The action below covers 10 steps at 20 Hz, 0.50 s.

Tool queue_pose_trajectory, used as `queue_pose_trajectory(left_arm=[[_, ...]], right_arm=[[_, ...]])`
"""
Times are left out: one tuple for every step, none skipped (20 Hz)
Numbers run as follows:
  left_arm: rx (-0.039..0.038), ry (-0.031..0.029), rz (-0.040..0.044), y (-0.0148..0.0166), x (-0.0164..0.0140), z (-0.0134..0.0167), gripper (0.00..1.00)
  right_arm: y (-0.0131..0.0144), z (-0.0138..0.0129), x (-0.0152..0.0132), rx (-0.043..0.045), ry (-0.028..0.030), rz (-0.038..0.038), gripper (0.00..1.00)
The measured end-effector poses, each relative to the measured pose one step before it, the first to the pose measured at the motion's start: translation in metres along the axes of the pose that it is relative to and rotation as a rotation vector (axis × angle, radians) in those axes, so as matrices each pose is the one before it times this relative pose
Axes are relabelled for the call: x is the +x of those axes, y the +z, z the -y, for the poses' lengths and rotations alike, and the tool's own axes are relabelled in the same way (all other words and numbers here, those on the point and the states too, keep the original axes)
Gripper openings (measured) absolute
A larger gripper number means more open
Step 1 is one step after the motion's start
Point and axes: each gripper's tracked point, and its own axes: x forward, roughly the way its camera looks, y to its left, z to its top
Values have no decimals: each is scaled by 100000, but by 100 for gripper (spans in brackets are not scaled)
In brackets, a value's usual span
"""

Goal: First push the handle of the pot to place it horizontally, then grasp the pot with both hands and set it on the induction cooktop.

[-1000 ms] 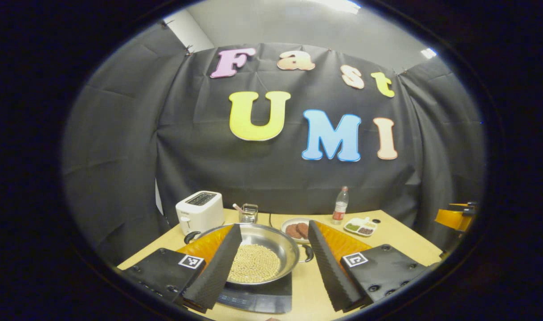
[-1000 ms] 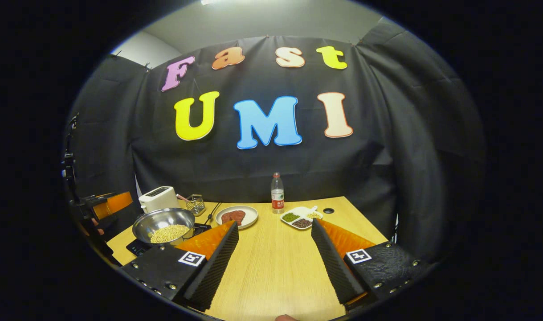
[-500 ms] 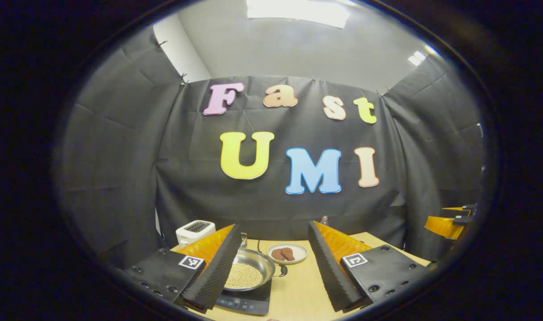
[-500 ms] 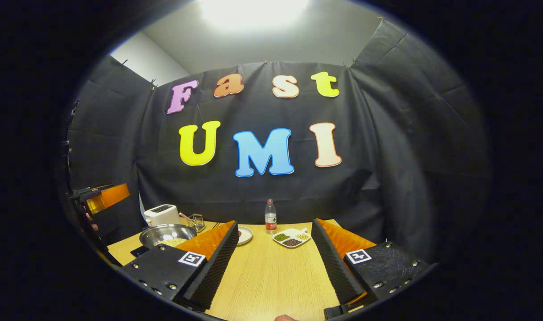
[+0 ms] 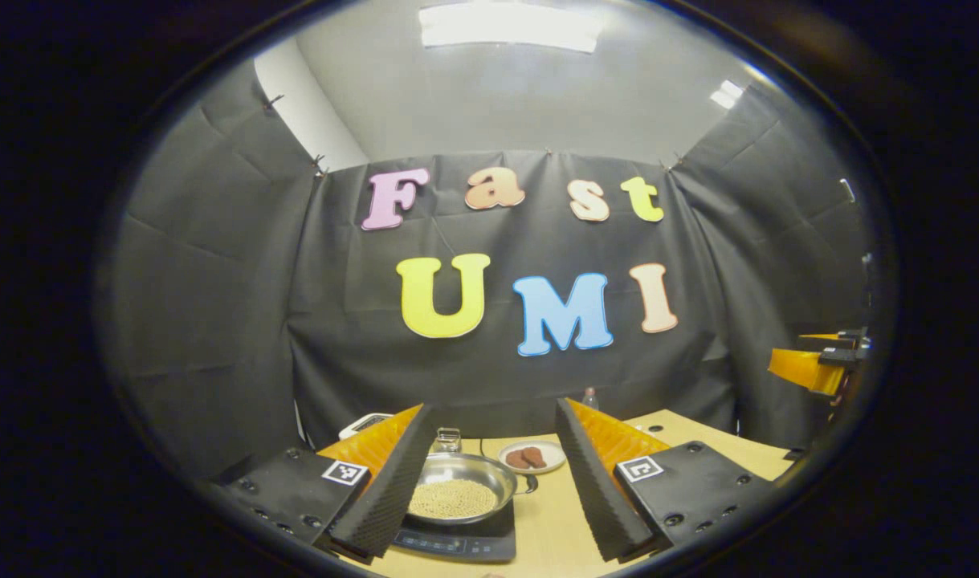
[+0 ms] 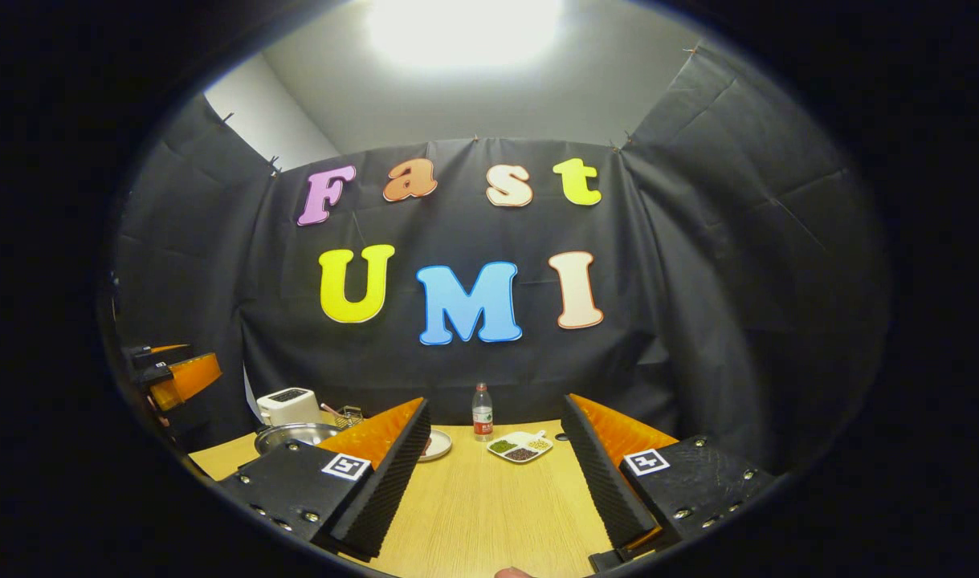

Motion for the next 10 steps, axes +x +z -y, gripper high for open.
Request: queue_pose_trajectory(left_arm=[[632, -358, 357, 128, -251, -158, 99], [320, -57, 309, 14, -148, -203, 99], [-153, -380, 475, 106, -91, -105, 97], [-382, 20, 126, -48, -115, -165, 100], [-565, -141, 128, 43, -116, -127, 100], [-358, -264, 196, -57, -140, -28, 100], [-172, 17, 76, -23, -176, -124, 100], [-8, -61, 126, 88, -55, -160, 100], [-56, 25, 30, 102, -169, -158, 100], [-212, -69, -80, -257, -91, -93, 100]], right_arm=[[-46, -187, -222, 55, -344, -161, 99], [-46, -259, -286, 6, -112, -132, 99], [100, -216, -151, -235, -20, -129, 99], [-3, -162, -113, -292, 55, -12, 99], [106, -157, -148, -394, 145, 85, 99], [-95, -139, -149, -684, 48, -464, 99], [-31, -70, -112, -555, -155, -76, 99], [-15, -92, -78, -249, -116, -109, 99], [28, -98, -117, 43, -104, -131, 99], [-14, -74, -73, 112, -182, -185, 99]])
